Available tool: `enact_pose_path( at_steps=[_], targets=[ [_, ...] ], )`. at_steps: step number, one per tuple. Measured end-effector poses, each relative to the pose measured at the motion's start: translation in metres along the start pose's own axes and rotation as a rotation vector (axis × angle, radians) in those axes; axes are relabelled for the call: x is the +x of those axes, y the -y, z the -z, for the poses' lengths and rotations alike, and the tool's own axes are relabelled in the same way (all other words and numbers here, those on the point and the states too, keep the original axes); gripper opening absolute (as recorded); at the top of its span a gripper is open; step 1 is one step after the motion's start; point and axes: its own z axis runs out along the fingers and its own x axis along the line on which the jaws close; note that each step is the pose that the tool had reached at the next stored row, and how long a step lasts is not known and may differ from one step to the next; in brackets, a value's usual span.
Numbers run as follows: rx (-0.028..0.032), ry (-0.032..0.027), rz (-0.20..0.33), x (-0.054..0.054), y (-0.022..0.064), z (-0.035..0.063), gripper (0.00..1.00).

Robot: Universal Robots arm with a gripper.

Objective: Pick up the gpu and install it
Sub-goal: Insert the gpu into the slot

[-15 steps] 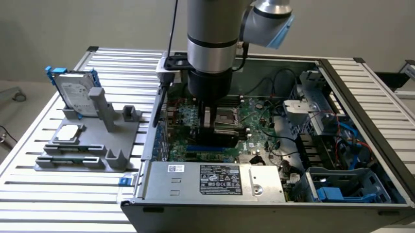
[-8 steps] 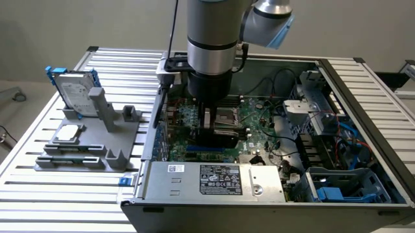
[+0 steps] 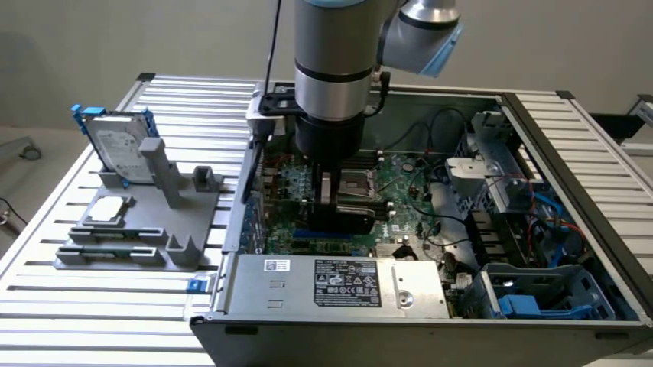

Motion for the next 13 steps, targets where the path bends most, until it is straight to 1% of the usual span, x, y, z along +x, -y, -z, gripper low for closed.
enact_pose_path(
  at_steps=[13],
  targets=[
    [-0.0001, -0.0002, 0.001, -0.0010, -0.0002, -0.0058, 0.26]
  ],
)
